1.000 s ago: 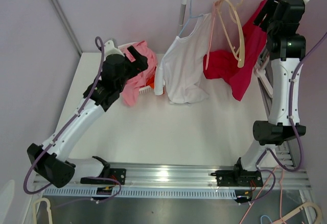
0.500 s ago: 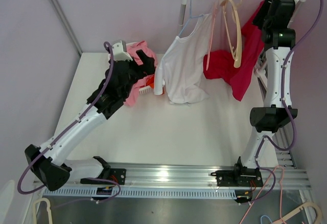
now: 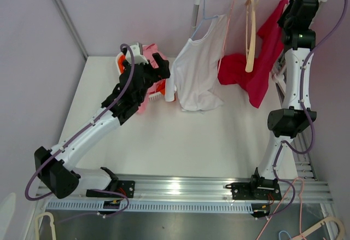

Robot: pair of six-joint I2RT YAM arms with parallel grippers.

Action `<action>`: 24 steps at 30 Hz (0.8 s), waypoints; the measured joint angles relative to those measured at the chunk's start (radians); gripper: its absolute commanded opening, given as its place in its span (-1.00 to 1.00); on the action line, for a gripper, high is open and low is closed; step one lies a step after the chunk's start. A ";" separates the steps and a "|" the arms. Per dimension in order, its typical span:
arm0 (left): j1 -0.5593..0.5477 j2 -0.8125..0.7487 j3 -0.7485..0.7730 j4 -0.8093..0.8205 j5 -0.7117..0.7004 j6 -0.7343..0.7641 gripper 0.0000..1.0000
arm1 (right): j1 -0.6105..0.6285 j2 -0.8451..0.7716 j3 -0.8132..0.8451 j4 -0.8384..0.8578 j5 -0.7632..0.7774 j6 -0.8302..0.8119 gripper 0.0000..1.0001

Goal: Remove the t-shirt from the hanger

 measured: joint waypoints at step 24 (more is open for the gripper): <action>-0.001 -0.025 -0.032 0.044 -0.003 0.042 0.99 | -0.005 0.000 -0.036 0.007 -0.067 0.034 -0.05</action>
